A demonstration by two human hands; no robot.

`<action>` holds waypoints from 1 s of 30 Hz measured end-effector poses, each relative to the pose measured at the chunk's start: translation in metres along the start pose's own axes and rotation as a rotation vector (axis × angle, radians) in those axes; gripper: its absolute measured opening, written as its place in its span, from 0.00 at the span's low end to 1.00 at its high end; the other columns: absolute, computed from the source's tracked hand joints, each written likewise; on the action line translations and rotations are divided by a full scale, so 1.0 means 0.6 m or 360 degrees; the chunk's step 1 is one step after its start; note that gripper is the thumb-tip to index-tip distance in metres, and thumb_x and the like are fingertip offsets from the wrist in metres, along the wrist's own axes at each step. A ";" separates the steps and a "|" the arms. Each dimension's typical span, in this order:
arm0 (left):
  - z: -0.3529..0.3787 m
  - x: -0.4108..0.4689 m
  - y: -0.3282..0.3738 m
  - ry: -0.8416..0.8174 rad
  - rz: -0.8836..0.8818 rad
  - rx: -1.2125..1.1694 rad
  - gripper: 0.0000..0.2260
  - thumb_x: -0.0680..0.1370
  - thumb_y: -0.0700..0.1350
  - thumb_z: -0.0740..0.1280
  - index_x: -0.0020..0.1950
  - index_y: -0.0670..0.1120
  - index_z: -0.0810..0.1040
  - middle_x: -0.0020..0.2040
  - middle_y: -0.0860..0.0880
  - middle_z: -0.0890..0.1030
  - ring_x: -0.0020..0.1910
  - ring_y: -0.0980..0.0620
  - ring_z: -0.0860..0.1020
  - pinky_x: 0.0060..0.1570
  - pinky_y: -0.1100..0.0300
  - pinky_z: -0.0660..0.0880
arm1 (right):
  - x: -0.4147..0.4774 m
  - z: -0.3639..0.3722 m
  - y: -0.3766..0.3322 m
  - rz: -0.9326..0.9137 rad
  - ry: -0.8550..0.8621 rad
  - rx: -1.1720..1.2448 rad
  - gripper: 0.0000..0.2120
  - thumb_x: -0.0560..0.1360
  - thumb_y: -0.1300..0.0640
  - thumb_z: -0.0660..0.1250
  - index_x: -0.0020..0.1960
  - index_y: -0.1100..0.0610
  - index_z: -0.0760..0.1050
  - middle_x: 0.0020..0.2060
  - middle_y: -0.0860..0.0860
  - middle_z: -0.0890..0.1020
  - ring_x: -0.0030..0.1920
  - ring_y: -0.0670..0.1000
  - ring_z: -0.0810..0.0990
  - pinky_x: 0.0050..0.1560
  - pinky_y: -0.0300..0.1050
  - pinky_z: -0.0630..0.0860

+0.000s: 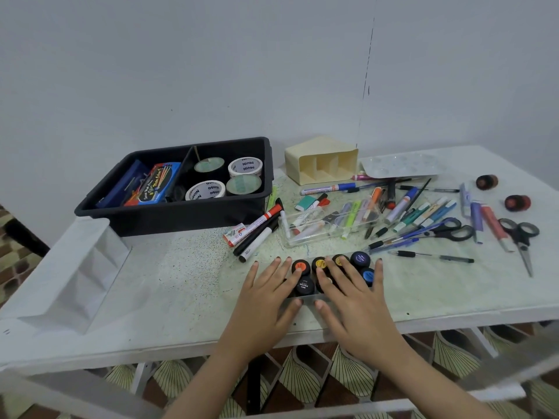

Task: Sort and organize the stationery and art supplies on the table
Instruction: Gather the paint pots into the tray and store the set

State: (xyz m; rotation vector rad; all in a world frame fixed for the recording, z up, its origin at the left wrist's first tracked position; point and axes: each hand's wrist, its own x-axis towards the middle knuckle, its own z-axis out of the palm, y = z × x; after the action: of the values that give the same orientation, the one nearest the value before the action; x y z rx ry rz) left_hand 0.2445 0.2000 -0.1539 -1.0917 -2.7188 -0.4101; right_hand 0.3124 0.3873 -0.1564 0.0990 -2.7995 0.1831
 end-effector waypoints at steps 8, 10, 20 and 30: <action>0.000 0.010 0.036 0.0087 -0.0125 -0.0239 0.28 0.78 0.65 0.43 0.76 0.56 0.51 0.77 0.53 0.44 0.75 0.60 0.42 0.73 0.61 0.37 | -0.014 -0.010 0.055 -0.0079 0.0005 0.0434 0.27 0.80 0.38 0.41 0.75 0.45 0.58 0.74 0.45 0.60 0.75 0.44 0.50 0.73 0.56 0.37; -0.002 0.026 0.060 0.0153 -0.0140 -0.0300 0.27 0.78 0.65 0.46 0.75 0.59 0.49 0.76 0.56 0.42 0.73 0.65 0.37 0.70 0.64 0.36 | -0.020 -0.020 0.090 -0.0018 0.0086 0.0505 0.26 0.81 0.38 0.42 0.74 0.45 0.60 0.73 0.42 0.62 0.75 0.42 0.53 0.73 0.54 0.40; 0.047 0.234 0.215 0.0208 0.0194 -0.0521 0.20 0.79 0.55 0.55 0.69 0.53 0.70 0.66 0.56 0.72 0.67 0.60 0.65 0.66 0.67 0.52 | -0.015 -0.096 0.367 0.0504 0.0505 0.0301 0.20 0.75 0.47 0.56 0.58 0.53 0.79 0.55 0.48 0.81 0.58 0.52 0.77 0.59 0.57 0.70; 0.168 0.457 0.325 0.0205 0.0215 -0.0672 0.13 0.75 0.44 0.64 0.59 0.47 0.79 0.54 0.54 0.80 0.56 0.59 0.73 0.60 0.65 0.67 | 0.067 -0.122 0.653 0.0820 -0.0215 -0.0110 0.26 0.75 0.60 0.59 0.72 0.50 0.65 0.71 0.52 0.68 0.69 0.55 0.66 0.65 0.49 0.65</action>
State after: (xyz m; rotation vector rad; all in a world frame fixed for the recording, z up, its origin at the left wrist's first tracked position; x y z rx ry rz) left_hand 0.1784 0.5447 -0.1393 -1.2843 -2.4873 -1.0269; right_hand 0.2627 0.7829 -0.1194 -0.6522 -2.9030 0.2052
